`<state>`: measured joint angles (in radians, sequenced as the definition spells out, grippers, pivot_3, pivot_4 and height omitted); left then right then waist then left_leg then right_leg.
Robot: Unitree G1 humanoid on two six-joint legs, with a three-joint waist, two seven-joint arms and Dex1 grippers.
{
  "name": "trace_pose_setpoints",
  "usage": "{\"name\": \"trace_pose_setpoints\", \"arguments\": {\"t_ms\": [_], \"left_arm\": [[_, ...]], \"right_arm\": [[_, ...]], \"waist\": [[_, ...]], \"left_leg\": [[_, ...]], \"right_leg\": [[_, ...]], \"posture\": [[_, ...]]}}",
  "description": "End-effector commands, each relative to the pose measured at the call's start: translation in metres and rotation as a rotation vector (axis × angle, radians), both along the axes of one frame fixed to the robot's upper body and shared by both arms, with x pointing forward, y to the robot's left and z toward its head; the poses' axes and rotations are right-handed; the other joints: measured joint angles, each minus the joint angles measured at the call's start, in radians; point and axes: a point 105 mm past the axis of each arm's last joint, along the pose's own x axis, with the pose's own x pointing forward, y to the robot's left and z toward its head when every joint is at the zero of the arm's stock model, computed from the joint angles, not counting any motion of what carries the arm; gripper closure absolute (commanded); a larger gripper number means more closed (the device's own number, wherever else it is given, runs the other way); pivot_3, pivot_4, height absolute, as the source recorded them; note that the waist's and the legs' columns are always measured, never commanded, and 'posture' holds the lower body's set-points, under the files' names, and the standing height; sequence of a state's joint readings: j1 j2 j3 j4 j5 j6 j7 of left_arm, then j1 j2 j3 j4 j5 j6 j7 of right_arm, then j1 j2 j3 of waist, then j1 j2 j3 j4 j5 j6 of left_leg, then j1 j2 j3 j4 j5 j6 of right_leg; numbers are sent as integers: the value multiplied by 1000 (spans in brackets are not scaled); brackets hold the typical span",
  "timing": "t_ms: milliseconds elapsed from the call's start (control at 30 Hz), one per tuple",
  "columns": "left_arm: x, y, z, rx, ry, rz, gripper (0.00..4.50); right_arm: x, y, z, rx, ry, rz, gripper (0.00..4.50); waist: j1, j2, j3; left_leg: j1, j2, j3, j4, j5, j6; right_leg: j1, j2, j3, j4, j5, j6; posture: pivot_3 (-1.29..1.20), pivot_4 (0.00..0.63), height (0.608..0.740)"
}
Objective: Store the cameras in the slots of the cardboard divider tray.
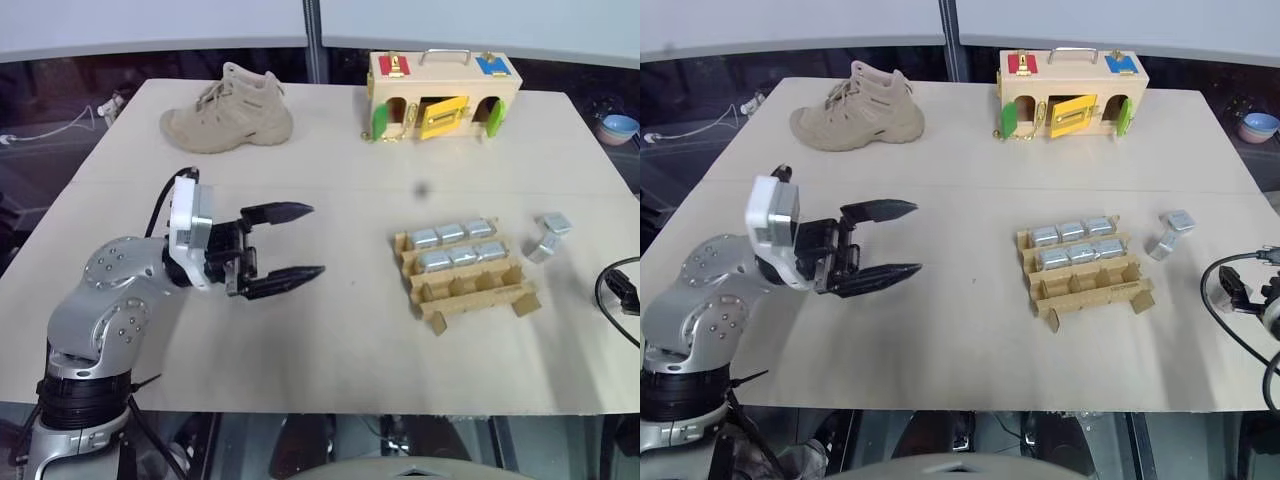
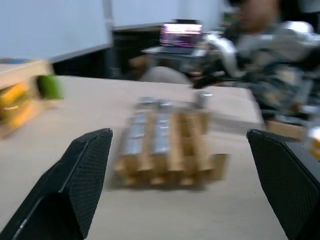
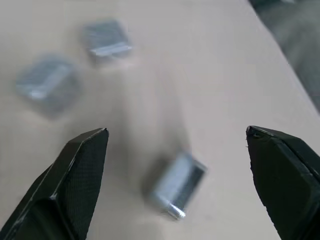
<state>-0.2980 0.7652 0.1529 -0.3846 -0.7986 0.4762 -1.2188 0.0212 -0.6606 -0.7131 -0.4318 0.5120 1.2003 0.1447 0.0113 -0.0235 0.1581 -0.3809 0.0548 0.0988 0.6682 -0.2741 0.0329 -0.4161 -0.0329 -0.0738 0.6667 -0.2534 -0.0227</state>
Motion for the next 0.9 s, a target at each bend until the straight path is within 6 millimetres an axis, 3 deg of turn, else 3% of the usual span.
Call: {"name": "trace_pose_setpoints", "arguments": {"t_ms": [33, 567, 667, 833, 867, 900], "left_arm": [[-9, -11, 12, 4, -16, -94, 0], [-12, -24, 17, 31, 23, -145, 0], [-12, -24, 17, 32, 16, -130, 0], [-12, -24, 18, 25, 14, -114, 0], [-12, -24, 18, 24, 14, -110, 0], [-11, -23, 18, 22, 15, -106, 0]], "right_arm": [[-7, -9, 2, 5, 37, -89, 121], [5, 0, -11, 107, 127, -125, 121], [5, -1, -16, 109, 161, -136, 885], [10, -3, -17, 113, 163, -134, 3279], [10, -3, -17, 107, 169, -133, 3679], [10, -4, -17, 103, 174, -132, 3738]], "waist": [[2, 1, 0], [0, 1, 0], [0, 1, 0], [0, 1, 0], [0, 1, 0], [0, 1, 0]], "left_leg": [[0, 0, 0, 0, 0, 0], [-1, 0, -1, -1, 0, 0], [-1, 0, -1, -1, 0, 0], [-1, 0, -1, -1, 0, 0], [-1, 0, -1, -1, 0, 0], [-1, 0, -1, -1, 0, 0]], "right_leg": [[0, 0, 0, 0, 0, 0], [0, 1, 1, -3, 0, 1], [0, 1, 1, -3, 0, 1], [0, 1, 1, -3, 0, 1], [0, 1, 1, -3, 0, 1], [0, 1, 1, -3, 0, 1]], "posture": [[0, 150, 740], [0, 150, 740], [0, 150, 740], [0, 150, 740], [0, 150, 740], [0, 150, 740]]}}
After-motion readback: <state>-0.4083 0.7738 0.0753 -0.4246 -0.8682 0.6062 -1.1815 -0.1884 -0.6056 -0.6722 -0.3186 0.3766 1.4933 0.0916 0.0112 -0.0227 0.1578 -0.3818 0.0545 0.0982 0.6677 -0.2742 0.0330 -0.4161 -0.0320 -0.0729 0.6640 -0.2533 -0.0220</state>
